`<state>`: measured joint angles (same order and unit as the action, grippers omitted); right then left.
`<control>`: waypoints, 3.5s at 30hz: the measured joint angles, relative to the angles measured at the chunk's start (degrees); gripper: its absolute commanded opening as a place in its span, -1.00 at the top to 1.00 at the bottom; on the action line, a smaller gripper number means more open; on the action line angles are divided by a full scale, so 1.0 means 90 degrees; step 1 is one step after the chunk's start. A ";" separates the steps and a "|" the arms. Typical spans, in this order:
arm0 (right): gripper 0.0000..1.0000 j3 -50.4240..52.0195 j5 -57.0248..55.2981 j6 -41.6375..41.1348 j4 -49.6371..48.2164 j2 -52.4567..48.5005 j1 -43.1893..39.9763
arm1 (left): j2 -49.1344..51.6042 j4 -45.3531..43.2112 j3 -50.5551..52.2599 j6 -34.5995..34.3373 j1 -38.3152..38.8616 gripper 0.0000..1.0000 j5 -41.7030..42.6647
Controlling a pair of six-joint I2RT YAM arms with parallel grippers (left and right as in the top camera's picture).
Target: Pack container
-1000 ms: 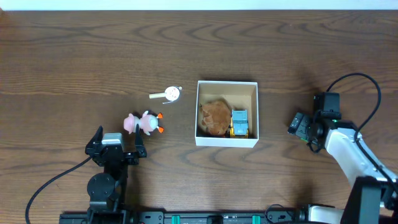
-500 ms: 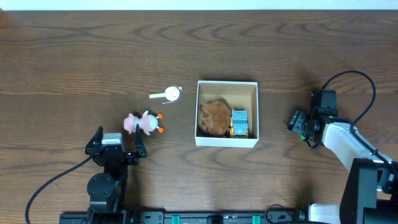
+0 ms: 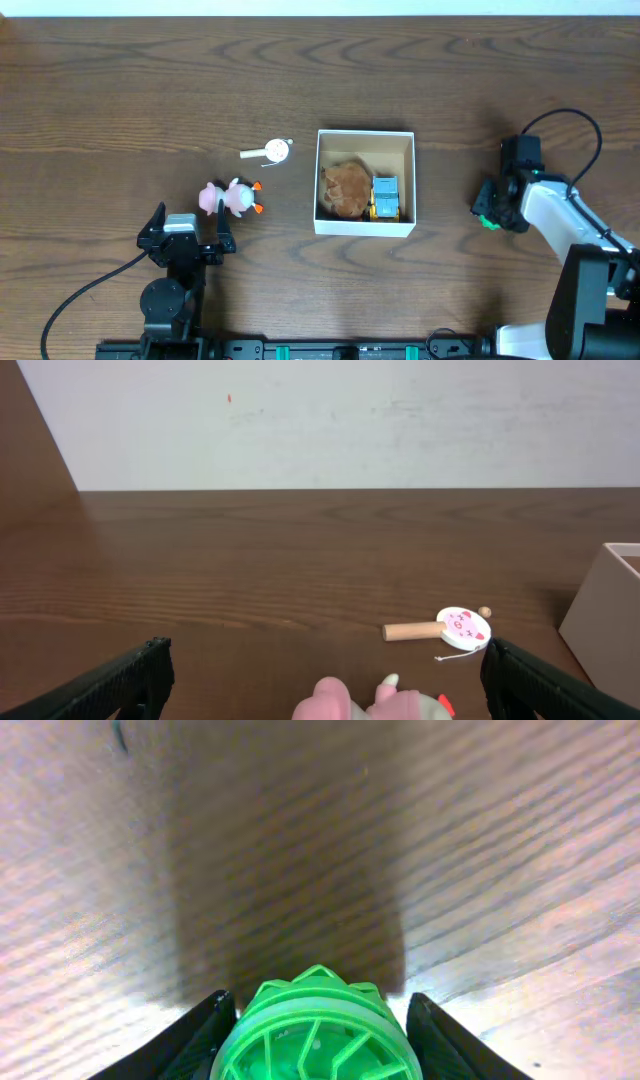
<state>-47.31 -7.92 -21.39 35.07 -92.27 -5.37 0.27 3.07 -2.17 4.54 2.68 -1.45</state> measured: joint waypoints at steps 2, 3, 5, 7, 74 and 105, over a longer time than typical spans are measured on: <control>-0.14 -0.0284 -0.0010 0.0027 0.0175 -0.0005 0.0005 | 0.0000 0.0000 0.0000 0.0000 0.0000 -0.96 0.0000; -0.15 -0.0466 -0.0029 0.0056 0.0228 -0.0005 0.0015 | 0.0000 0.0000 0.0000 0.0000 0.0000 -0.96 0.0000; -0.19 -0.0784 -0.0063 0.0117 0.0311 -0.0005 0.0061 | 0.0000 0.0000 0.0000 0.0000 0.0000 -0.96 0.0000; -0.20 -0.1188 -0.0087 0.0168 0.0364 -0.0005 0.0187 | 0.0000 0.0002 0.0000 0.0000 0.0000 -0.96 0.0000; -0.96 -0.2259 -0.1042 0.0136 0.0066 -0.2023 0.0874 | 0.0000 0.0002 0.0000 0.0000 0.0000 -0.96 0.0000; -0.19 -0.2375 0.0379 -0.0476 0.0782 -0.2033 0.0867 | 0.0000 0.0002 0.0000 0.0000 0.0000 -0.96 0.0000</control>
<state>-68.69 -4.51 -25.67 42.11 -110.56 2.44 0.27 3.09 -2.17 4.54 2.68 -1.45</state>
